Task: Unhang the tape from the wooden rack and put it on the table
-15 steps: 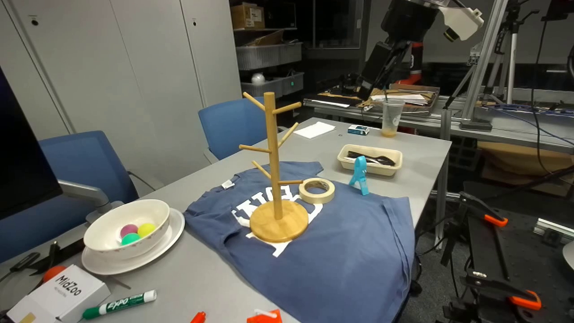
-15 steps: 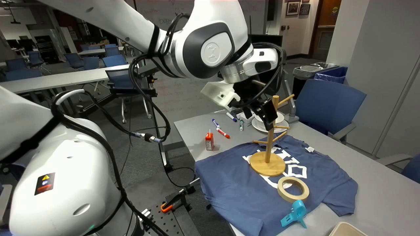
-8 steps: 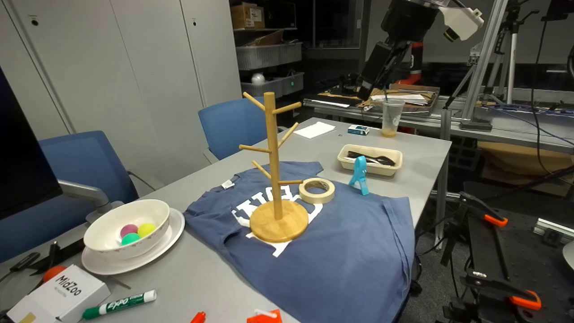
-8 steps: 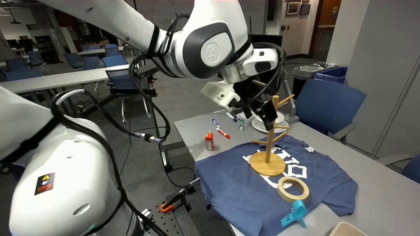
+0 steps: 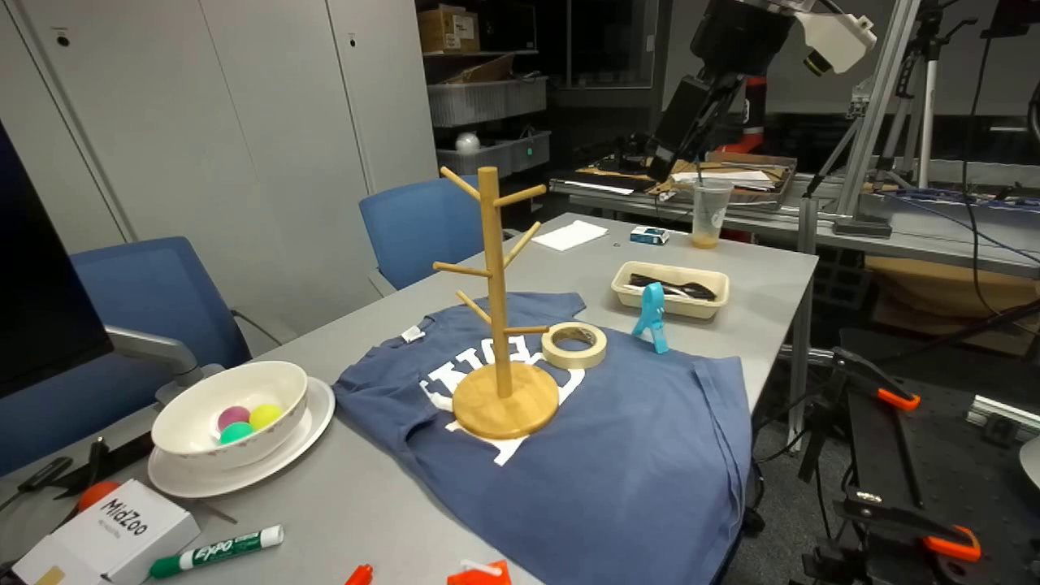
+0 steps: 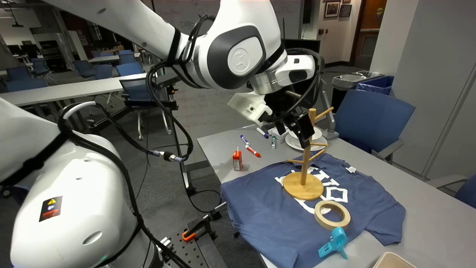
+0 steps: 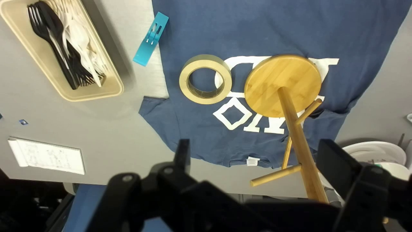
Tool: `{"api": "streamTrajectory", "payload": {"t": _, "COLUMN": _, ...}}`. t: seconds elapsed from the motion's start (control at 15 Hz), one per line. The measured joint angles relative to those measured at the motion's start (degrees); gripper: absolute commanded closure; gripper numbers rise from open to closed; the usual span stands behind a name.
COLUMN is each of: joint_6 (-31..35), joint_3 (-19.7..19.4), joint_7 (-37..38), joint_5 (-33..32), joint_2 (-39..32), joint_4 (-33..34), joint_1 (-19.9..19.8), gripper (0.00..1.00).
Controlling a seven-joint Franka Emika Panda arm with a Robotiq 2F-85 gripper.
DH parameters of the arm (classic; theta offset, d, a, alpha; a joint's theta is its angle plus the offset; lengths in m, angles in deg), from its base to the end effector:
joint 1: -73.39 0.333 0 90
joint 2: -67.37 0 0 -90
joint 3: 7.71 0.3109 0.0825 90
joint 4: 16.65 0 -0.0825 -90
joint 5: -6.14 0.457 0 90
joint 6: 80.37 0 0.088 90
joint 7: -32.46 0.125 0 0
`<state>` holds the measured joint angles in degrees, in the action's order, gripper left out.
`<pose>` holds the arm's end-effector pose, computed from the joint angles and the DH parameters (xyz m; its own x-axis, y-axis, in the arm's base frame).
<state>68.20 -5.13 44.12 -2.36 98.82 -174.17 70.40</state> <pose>0.4552 -0.0042 0.3567 0.9162 -0.0798 0.3928 -0.1140 -0.9914 0.0646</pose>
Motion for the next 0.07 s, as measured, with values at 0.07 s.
{"api": "streamTrajectory", "payload": {"t": 0.07, "joint_6": 0.0, "joint_3": 0.0, "joint_7": 0.0, "joint_5": 0.0, "joint_2": 0.0, "joint_4": 0.0, "joint_1": 0.0, "gripper": 0.0}}
